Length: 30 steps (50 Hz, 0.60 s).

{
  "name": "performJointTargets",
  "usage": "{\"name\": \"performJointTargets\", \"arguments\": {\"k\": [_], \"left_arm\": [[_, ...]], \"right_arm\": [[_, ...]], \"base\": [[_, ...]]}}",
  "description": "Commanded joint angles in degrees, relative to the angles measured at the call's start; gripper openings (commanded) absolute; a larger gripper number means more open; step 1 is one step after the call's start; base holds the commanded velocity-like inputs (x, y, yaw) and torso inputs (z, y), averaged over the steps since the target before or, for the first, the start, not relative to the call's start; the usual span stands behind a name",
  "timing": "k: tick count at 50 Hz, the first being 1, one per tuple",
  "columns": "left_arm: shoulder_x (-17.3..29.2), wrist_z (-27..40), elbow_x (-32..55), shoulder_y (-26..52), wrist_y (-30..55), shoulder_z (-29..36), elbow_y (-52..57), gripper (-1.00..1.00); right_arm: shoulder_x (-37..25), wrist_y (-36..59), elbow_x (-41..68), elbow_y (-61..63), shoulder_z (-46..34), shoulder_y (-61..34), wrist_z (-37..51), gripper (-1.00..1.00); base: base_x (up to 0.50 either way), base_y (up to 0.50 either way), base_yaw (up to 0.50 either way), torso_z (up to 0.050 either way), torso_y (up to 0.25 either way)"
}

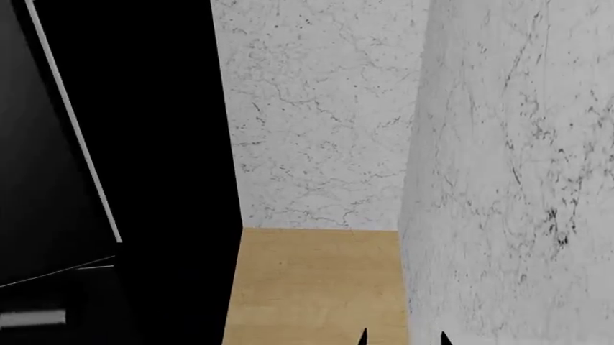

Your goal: Close the fridge door

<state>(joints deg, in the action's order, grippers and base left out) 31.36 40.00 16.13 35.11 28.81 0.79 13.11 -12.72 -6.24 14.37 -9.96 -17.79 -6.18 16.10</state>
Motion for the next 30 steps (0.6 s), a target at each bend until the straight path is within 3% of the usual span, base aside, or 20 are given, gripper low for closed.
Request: {"name": "performJointTargets", "arguments": {"k": [1,30], "left_arm": [[0.34,1.27,-0.14,4.89,3.65,0.47,1.91,1.00],[1.42,1.90,-0.19,5.98,4.56,-0.74,2.65,1.00]], "right_arm": [[-0.19,-0.57,0.48,-0.33,0.06,0.23,0.10,1.00],[-0.43,-0.63,0.67,-1.30,-0.69,-0.44,0.40,1.00]], "base": [[0.00,0.00,0.00,0.033,-0.168],[0.00,0.00,0.00,0.038,-0.154]]}}
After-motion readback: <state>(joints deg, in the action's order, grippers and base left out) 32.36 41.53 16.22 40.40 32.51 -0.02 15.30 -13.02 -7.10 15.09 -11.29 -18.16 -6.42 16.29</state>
